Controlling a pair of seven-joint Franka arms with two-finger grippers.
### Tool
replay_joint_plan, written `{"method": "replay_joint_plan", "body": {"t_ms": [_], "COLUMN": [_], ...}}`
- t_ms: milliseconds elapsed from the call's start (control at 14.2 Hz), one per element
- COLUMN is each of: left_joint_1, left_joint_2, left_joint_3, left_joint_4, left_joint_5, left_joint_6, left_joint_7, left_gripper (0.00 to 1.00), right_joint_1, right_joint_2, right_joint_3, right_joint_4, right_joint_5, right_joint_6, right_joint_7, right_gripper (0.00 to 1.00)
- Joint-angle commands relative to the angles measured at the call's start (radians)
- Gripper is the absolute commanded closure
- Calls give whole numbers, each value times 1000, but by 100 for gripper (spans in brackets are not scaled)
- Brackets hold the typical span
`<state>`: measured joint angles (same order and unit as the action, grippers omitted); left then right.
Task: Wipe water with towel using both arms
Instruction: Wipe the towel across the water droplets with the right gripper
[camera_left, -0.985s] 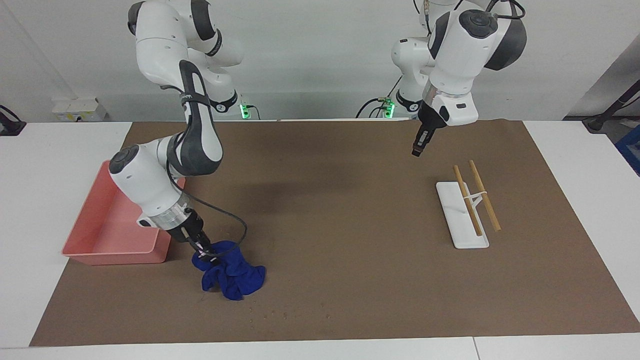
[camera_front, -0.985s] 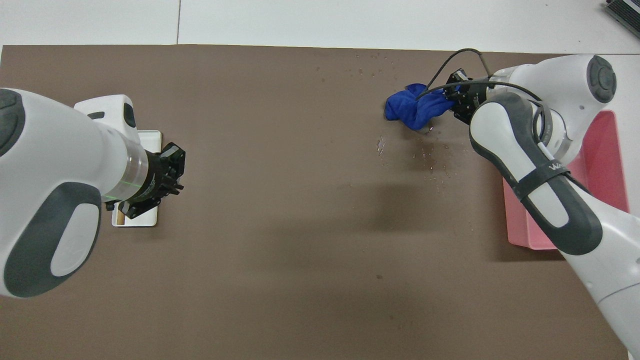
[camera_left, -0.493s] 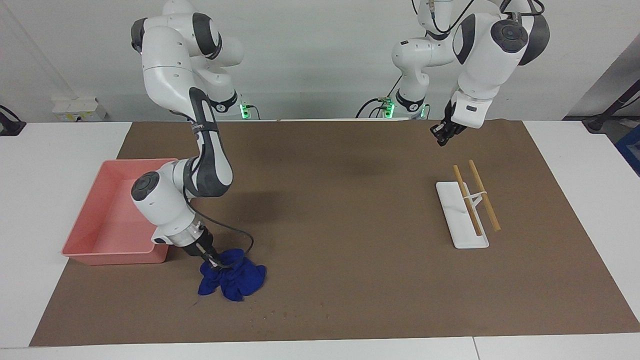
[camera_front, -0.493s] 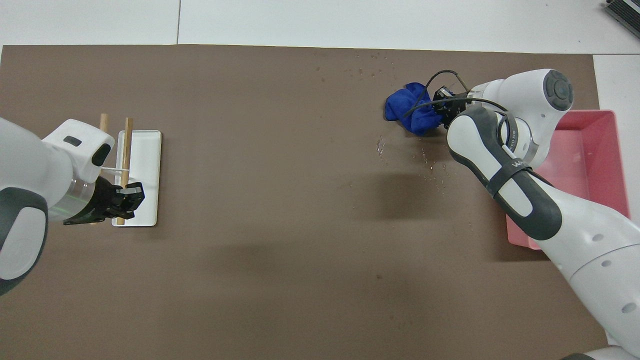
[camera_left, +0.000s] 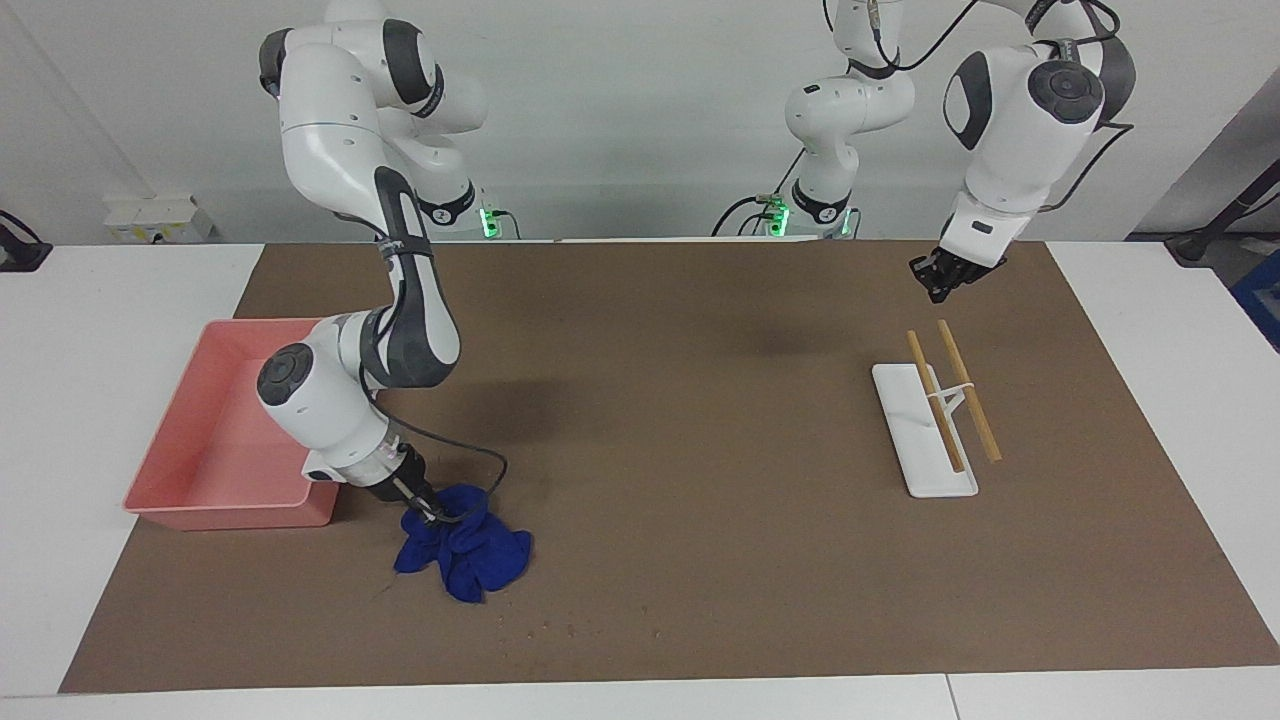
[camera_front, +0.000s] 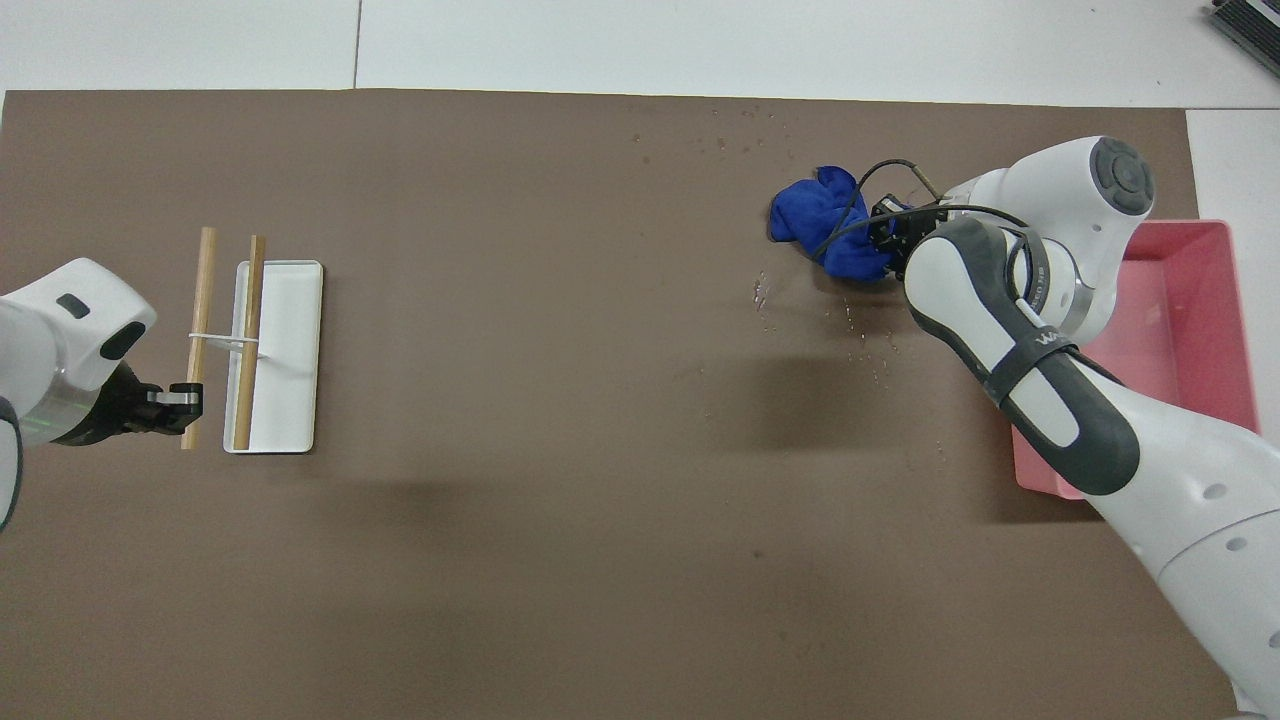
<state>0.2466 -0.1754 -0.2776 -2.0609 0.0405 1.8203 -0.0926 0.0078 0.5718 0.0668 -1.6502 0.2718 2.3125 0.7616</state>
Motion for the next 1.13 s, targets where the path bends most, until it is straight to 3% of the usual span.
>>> {"method": "replay_joint_plan", "body": {"t_ms": [0,141,422,1056], "left_joint_1": [39,40,20,7], "left_joint_2": [-39,-39,-29,-36], "left_joint_3": [-8,-9,-12,-12], "left_joint_4": [-74,-126,-121,290], "left_joint_5": [15,13,-2,-66], "left_joint_6": [78,163,149,-399], "left_joint_7": [59,44,63,50], "left_gripper": [100,100,100,96], "right_joint_1": [-14,-23,-49,-109], "right_joint_2": [-84,-133,-239,-389], "right_joint_3": [-5,-5,-10,-8], "right_joint_4": [-195,-252,-384,-520], "right_joint_5": [-75,-85,-138,-148], "right_joint_6": [-30,-82,-111,-296], "right_joint_7": [2,5,10,13], "right_gripper": [100,100,100,100]}}
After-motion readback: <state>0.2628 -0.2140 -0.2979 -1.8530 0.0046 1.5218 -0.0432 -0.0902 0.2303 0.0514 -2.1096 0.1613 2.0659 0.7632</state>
